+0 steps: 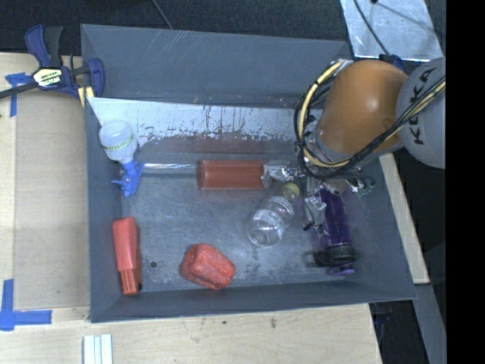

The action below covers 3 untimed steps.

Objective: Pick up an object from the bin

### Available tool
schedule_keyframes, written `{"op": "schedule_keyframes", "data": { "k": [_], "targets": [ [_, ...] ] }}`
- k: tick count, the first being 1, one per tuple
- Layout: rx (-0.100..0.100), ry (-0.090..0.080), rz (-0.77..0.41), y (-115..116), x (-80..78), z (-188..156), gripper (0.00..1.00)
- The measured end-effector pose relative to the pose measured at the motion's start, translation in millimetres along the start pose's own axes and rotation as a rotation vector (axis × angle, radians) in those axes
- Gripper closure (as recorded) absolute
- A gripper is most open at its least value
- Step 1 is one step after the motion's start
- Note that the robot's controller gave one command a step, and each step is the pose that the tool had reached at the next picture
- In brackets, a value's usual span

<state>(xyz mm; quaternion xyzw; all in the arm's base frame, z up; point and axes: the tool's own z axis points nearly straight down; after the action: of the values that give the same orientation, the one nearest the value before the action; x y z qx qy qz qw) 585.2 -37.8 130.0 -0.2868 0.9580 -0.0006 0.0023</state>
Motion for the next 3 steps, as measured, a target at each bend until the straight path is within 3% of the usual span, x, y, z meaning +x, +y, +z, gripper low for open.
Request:
{"op": "schedule_keyframes", "data": {
  "k": [1,2,3],
  "targets": [
    [0.001,-0.001,-0.034,19,-9.7,51,0.00],
    [0.000,-0.002,-0.292,25,-23.9,59,1.00],
    [-0.001,-0.001,-0.292,25,-23.6,60,1.00]
  ]
}}
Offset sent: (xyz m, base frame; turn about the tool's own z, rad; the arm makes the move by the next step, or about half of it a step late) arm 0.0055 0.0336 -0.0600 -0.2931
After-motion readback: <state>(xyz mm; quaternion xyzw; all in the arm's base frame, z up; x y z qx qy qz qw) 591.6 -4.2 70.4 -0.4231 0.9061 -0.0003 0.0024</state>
